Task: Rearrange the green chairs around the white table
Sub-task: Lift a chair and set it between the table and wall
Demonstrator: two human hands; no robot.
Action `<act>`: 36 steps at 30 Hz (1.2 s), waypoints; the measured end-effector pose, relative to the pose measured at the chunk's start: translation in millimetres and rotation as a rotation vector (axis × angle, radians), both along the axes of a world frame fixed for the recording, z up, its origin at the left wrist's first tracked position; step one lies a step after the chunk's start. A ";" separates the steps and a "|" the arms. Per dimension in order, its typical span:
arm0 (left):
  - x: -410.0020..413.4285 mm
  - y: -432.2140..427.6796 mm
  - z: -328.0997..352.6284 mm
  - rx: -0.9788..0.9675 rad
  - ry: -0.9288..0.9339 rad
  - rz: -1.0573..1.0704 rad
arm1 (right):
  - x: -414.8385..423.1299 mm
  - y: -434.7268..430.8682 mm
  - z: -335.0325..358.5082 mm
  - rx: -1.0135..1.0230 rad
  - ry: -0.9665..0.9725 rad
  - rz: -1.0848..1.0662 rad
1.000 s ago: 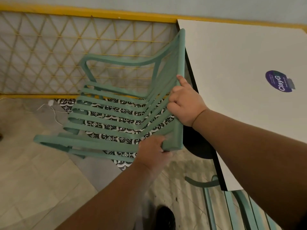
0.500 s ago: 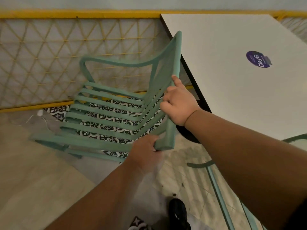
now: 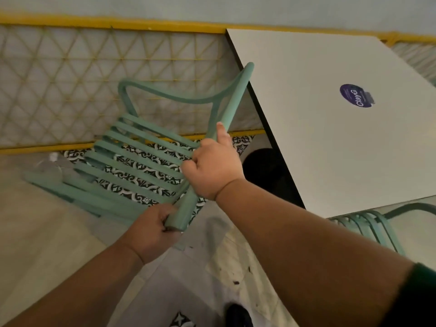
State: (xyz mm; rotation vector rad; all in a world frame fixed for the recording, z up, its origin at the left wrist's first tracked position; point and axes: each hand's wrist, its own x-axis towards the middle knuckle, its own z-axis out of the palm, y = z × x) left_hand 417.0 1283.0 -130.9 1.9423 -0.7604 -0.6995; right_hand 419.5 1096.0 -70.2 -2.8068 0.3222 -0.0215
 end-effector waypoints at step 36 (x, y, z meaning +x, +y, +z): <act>-17.4 -87.5 62.5 0.405 -0.383 0.368 | 122.6 -153.4 14.6 -0.416 0.038 0.464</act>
